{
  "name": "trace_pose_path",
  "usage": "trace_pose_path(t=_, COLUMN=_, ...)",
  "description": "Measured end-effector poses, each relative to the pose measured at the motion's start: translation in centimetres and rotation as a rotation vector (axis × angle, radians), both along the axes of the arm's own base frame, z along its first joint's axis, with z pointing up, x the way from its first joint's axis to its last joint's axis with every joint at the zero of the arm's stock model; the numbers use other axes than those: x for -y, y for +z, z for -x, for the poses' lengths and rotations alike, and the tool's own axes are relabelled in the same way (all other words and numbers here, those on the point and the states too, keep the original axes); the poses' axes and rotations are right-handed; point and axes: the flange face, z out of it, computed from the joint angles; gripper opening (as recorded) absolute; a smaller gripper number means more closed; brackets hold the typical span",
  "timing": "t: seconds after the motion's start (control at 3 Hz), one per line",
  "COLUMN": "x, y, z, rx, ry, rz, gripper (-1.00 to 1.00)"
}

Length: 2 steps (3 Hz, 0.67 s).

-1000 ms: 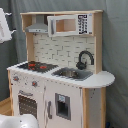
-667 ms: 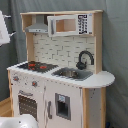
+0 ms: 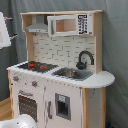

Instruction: Play with the kitchen

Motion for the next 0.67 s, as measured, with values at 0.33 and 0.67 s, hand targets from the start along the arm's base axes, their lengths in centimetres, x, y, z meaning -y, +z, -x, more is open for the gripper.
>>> trace_pose_path(t=0.33, x=2.3, y=-0.3, z=1.7, rx=0.009, ry=-0.042, rz=-0.016, gripper=1.00)
trace_pose_path(t=0.67, x=5.0, y=-1.0, z=2.2, rx=0.010, ry=-0.085, rz=-0.034, gripper=1.00)
